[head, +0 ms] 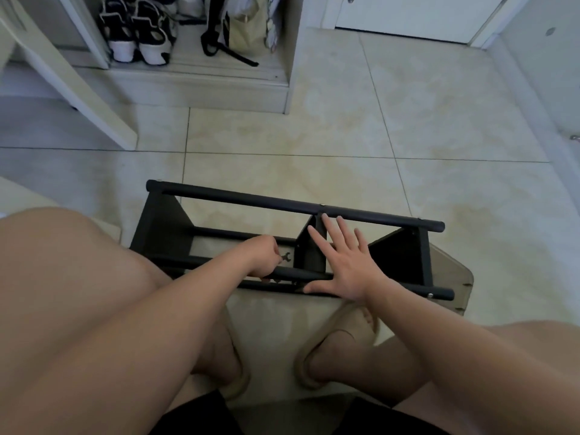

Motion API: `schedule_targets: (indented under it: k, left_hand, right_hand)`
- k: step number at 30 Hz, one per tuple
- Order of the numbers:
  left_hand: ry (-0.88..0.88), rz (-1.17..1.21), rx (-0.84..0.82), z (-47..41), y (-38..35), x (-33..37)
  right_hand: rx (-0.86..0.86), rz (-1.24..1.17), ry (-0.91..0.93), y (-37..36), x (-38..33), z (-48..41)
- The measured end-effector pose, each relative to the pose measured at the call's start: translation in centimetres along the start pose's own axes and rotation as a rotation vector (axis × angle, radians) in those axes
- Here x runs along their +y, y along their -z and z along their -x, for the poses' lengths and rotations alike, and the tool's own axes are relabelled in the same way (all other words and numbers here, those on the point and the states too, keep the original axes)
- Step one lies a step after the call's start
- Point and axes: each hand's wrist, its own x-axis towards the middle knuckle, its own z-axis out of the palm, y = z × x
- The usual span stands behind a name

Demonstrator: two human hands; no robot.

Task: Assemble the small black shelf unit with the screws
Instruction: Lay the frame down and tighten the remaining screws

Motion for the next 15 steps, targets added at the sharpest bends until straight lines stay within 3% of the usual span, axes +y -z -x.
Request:
schedule_targets:
  k: [10,15]
  left_hand:
    - [-0.001,0.02,-0.28,-1.8,1.8,-0.6]
    - [0.064,-0.021,-0.27,-2.8,1.8,-0.7]
  right_hand:
    - [0.056,0.025,0.061,-0.2,1.9,-1.4]
    - [0.087,0.001,-0.001,-0.3,1.4,-0.9]
